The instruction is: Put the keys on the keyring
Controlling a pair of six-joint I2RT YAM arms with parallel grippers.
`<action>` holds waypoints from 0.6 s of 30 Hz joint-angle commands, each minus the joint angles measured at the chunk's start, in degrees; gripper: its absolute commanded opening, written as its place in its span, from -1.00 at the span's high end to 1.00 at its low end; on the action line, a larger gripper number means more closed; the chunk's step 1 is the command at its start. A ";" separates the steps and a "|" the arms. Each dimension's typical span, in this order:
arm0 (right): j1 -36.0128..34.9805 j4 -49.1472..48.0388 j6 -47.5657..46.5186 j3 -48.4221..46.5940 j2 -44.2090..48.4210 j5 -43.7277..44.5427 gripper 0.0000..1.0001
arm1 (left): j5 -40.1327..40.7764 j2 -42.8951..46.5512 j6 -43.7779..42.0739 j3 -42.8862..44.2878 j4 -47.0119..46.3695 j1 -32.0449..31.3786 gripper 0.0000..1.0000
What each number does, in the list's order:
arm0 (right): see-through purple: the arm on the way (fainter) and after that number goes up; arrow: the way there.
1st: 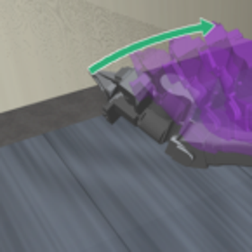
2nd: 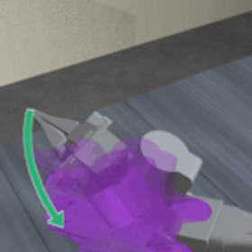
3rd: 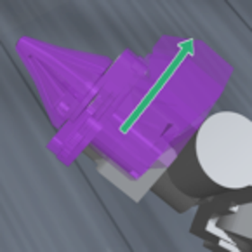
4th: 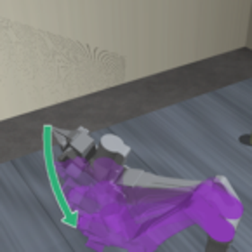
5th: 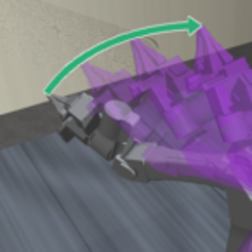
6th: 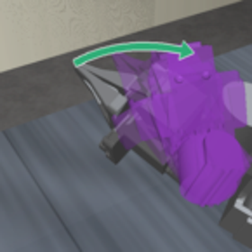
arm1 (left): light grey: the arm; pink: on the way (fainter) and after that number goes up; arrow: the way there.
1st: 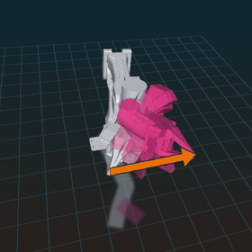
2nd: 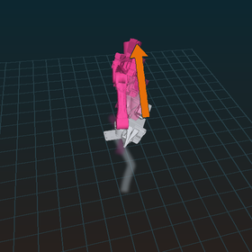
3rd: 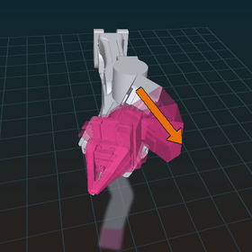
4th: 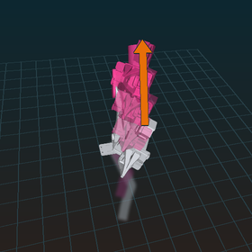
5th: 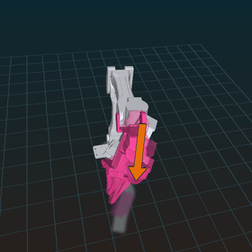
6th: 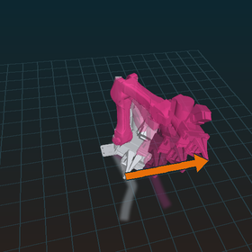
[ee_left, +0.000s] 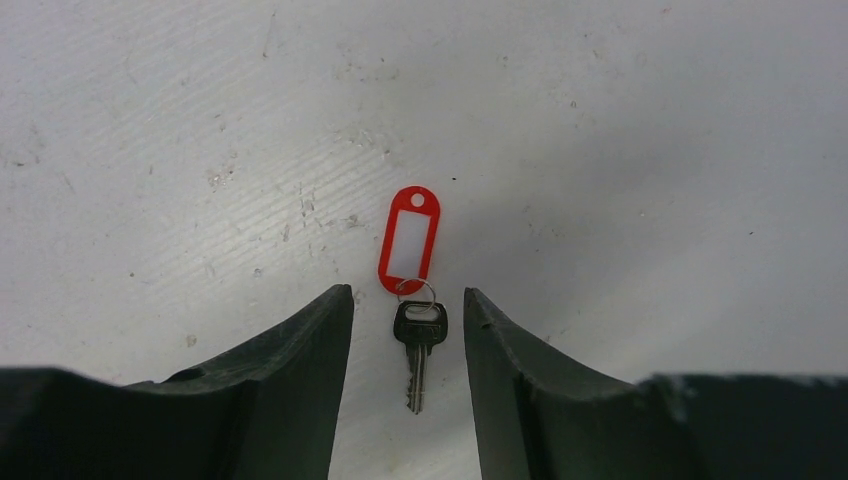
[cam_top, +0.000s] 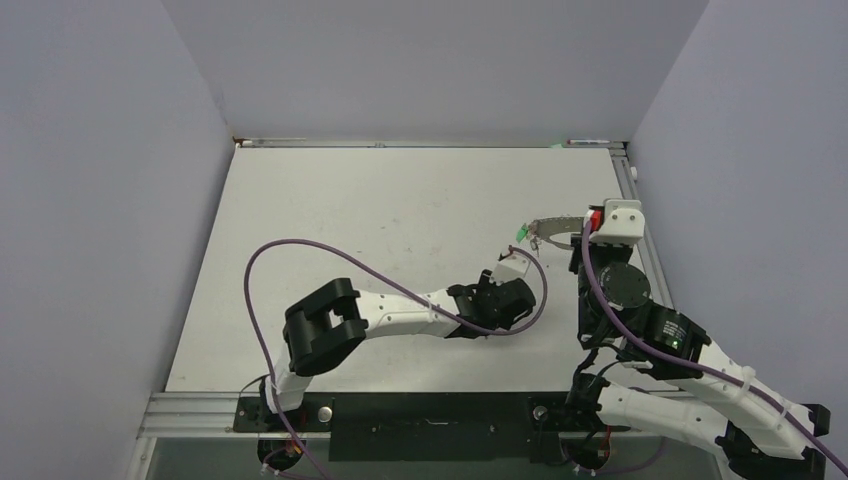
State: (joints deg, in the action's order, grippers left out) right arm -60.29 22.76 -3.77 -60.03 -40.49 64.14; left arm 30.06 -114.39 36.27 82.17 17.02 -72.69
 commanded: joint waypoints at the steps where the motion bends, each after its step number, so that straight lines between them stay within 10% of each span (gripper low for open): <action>1: 0.40 2.95 -0.70 -3.25 1.02 1.60 0.90 | 2.75 -3.02 1.71 5.30 4.51 -0.91 0.20; 18: 0.39 4.52 -0.03 -2.02 2.02 0.34 0.89 | 6.61 -11.46 1.82 12.51 9.45 -2.81 0.41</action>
State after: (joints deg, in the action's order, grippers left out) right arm -60.29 27.46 -3.75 -61.08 -39.35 64.47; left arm 34.22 -124.44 37.47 91.02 25.47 -75.29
